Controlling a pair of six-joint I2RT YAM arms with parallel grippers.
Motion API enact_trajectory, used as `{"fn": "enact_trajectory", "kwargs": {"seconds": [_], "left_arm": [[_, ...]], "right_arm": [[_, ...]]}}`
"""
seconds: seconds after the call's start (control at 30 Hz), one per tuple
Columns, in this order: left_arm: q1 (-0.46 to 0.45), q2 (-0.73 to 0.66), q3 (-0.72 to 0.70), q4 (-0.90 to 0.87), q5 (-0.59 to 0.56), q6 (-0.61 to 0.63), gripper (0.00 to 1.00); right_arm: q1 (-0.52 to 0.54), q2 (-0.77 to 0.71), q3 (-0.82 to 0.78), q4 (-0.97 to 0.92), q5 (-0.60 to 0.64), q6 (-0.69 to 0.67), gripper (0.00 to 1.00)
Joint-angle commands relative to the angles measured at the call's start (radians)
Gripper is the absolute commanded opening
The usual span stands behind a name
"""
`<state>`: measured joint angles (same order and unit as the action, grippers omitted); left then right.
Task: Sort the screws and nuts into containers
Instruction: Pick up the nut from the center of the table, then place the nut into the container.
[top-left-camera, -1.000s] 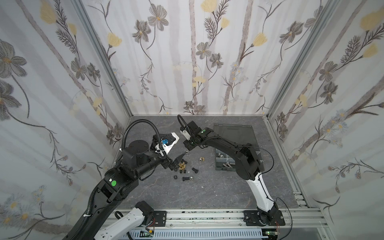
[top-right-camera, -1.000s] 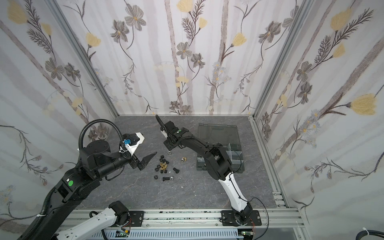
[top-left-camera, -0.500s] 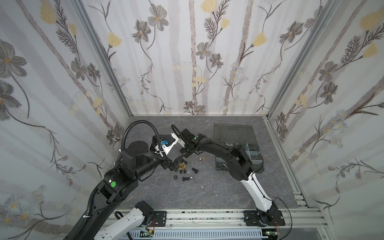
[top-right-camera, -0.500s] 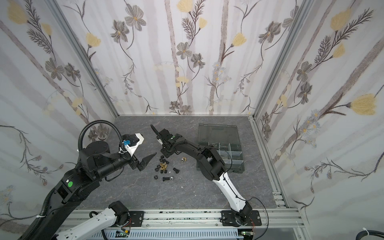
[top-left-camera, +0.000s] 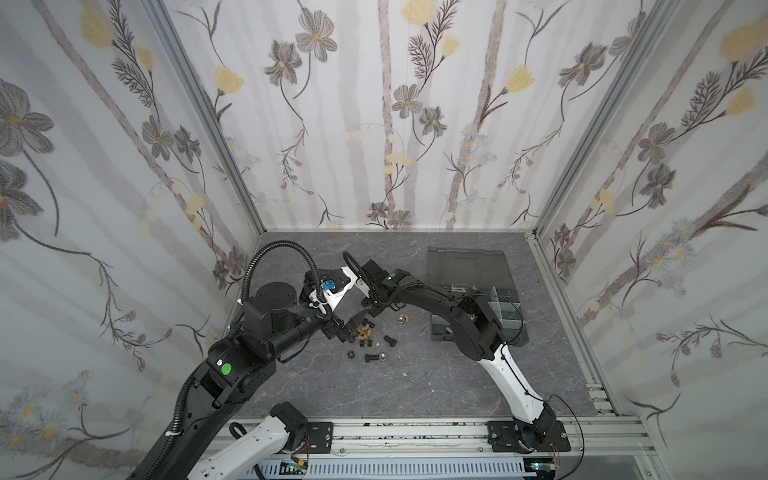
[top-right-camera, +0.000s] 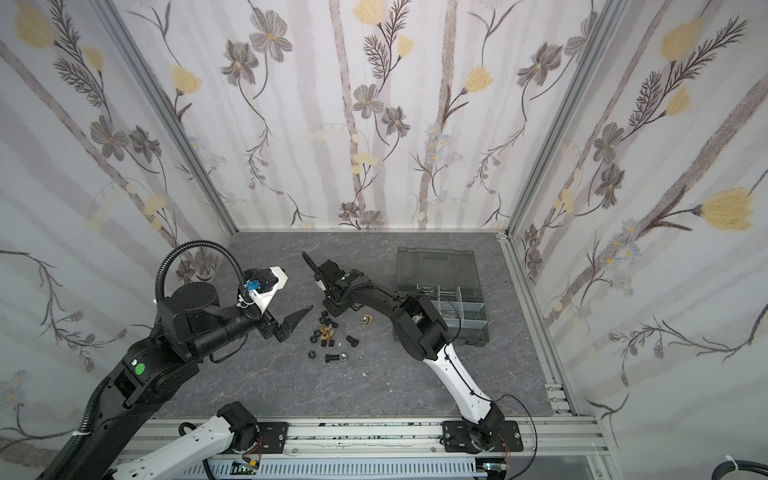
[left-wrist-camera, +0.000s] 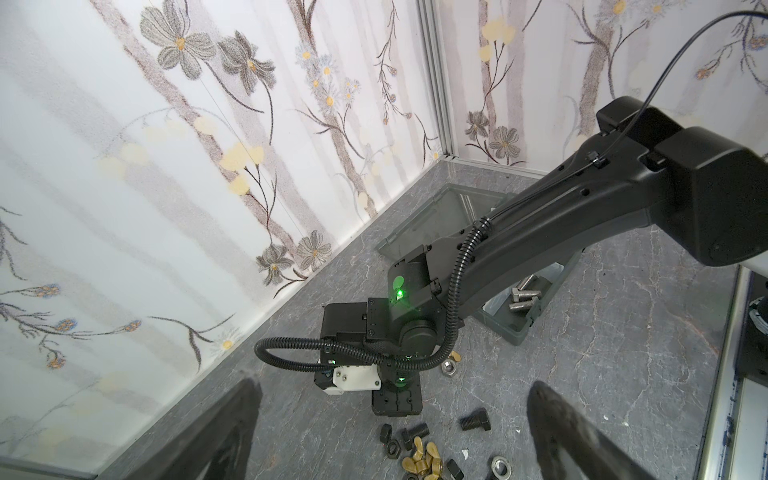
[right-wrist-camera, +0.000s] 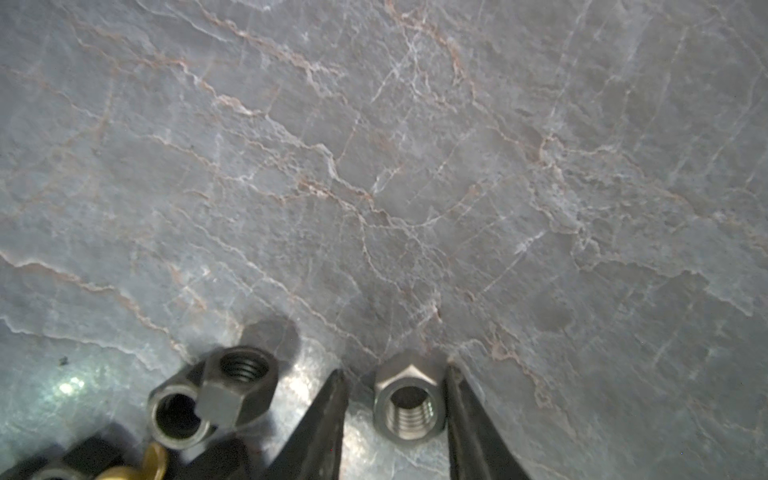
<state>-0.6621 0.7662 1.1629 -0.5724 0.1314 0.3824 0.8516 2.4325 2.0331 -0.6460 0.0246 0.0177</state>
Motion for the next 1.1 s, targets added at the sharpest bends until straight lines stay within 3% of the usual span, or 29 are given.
{"fn": "enact_trajectory", "kwargs": {"seconds": [0.0,0.43,1.07], "left_arm": [[0.001,-0.002,0.0,0.011,-0.006,0.009,1.0],[0.0,0.003,0.003,0.014,-0.007,0.011,1.0],[-0.001,0.019,0.012,0.008,0.019,0.003,1.0]], "right_arm": [[-0.003,0.01,0.003,-0.01,0.011,-0.008,0.33],[-0.024,-0.069,-0.055,-0.004,0.009,-0.001,0.18],[-0.195,-0.628,-0.668,0.025,0.14,0.099,0.17]]}}
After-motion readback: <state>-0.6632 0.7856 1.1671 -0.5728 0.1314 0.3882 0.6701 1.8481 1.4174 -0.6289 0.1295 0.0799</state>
